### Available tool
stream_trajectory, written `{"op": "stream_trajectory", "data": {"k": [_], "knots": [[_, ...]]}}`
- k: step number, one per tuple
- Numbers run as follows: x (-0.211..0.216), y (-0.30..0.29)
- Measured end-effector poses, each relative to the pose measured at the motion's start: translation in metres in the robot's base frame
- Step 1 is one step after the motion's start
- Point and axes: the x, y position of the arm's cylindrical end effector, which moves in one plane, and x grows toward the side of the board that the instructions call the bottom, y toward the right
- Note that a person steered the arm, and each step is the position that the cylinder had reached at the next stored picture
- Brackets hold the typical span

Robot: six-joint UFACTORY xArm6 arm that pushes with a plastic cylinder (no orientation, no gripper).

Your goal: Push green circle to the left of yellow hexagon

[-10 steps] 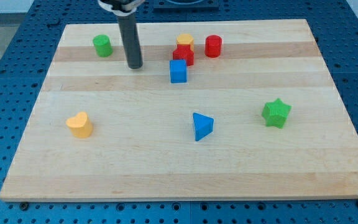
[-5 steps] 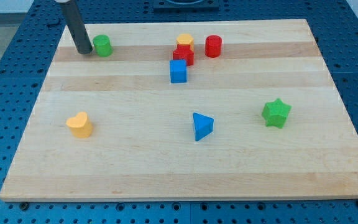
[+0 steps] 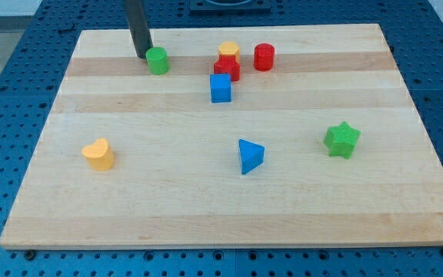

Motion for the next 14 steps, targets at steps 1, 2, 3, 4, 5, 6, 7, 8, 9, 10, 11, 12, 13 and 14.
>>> {"op": "stream_trajectory", "data": {"k": [1, 2, 3, 4, 5, 6, 7, 8, 9, 10, 11, 12, 13, 14], "knots": [[0.0, -0.019], [0.008, -0.024], [0.02, -0.021], [0.026, -0.009], [0.026, 0.019], [0.026, 0.04], [0.027, 0.052], [0.032, 0.043], [0.044, 0.029], [0.062, 0.023], [0.08, 0.033], [0.087, 0.051], [0.083, 0.071], [0.073, 0.088]]}}
